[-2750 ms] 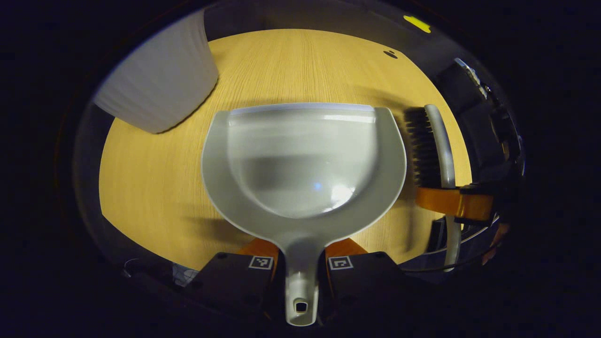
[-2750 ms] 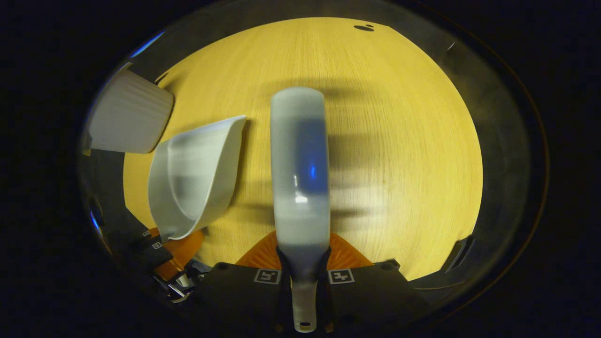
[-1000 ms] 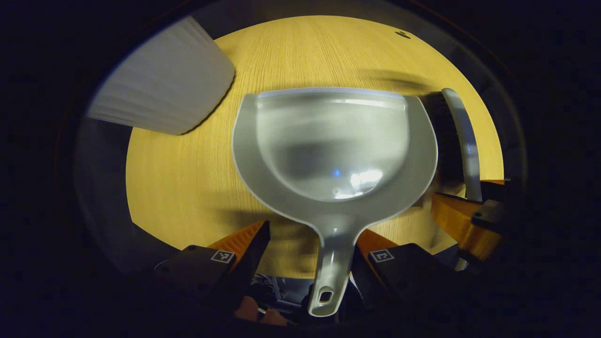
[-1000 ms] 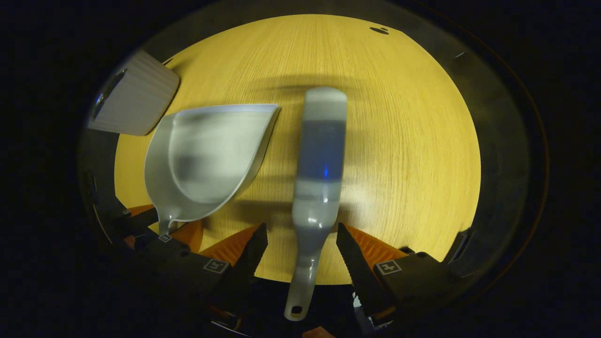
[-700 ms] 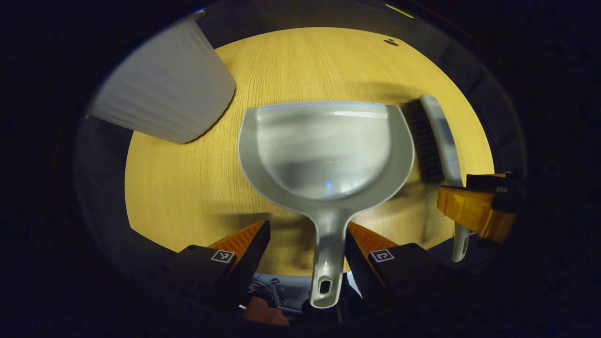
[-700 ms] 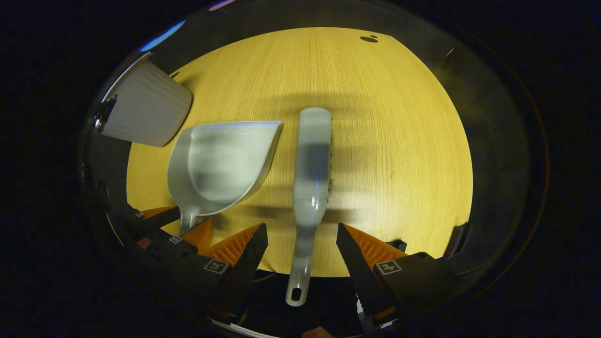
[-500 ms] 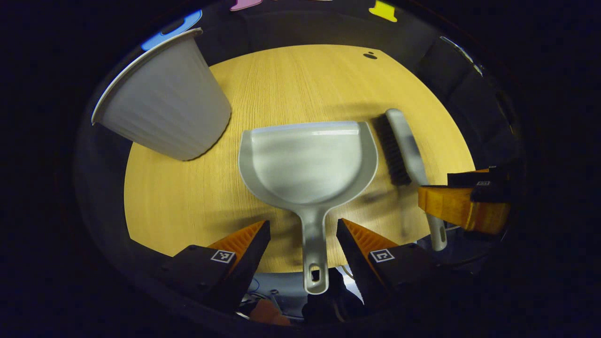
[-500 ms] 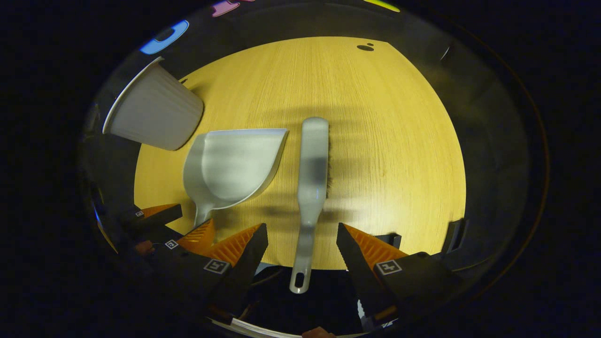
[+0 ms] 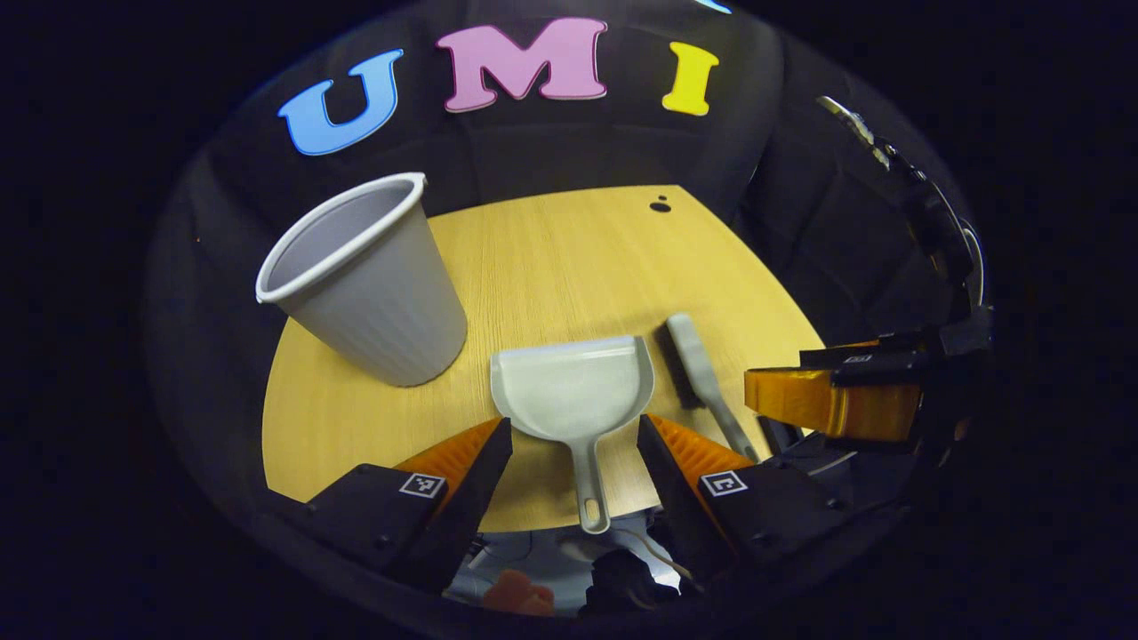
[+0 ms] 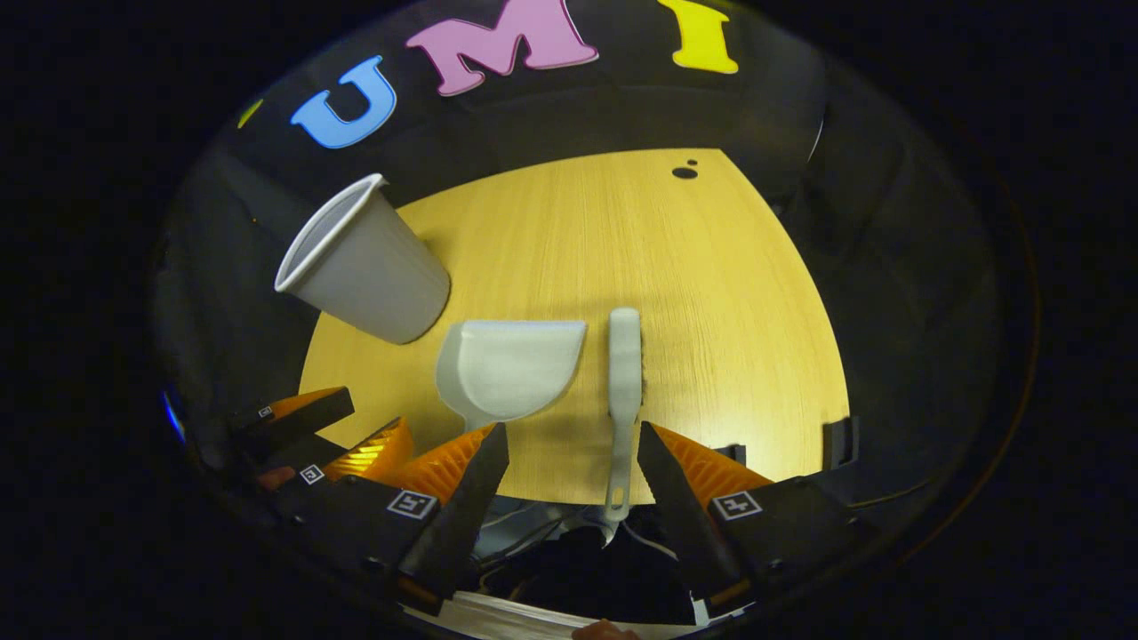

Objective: Pick up the small broom and dustpan from the desktop, sweep the trash into the dustpan with the broom, and then empty the trash into the garbage bin.

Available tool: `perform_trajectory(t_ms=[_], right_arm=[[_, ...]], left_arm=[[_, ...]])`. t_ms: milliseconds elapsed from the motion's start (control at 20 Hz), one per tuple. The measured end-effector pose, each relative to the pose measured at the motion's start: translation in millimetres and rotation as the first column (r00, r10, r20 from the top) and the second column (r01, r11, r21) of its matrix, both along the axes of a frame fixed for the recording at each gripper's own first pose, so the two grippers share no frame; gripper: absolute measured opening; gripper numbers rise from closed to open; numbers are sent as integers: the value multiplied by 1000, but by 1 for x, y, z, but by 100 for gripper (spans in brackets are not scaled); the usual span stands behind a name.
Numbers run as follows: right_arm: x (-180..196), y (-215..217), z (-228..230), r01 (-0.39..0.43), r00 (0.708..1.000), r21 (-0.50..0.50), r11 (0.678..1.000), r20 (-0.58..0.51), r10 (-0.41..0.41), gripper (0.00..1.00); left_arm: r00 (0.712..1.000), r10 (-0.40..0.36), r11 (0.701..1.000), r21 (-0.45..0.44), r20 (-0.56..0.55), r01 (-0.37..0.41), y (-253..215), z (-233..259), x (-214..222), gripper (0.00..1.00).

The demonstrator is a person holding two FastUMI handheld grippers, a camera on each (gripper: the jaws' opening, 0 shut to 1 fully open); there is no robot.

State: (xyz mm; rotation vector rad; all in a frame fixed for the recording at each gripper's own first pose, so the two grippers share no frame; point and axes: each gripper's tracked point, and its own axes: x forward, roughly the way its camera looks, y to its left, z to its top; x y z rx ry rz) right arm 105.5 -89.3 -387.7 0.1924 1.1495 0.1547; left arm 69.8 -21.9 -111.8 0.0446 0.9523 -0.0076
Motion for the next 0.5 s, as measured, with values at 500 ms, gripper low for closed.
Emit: perform_trajectory(t_ms=[500], right_arm=[[45, -15, 171, 34, 782, -96, 995, 622, 33, 96]], left_arm=[[845, 63, 997, 5, 531, -77, -1, 90, -11, 86]])
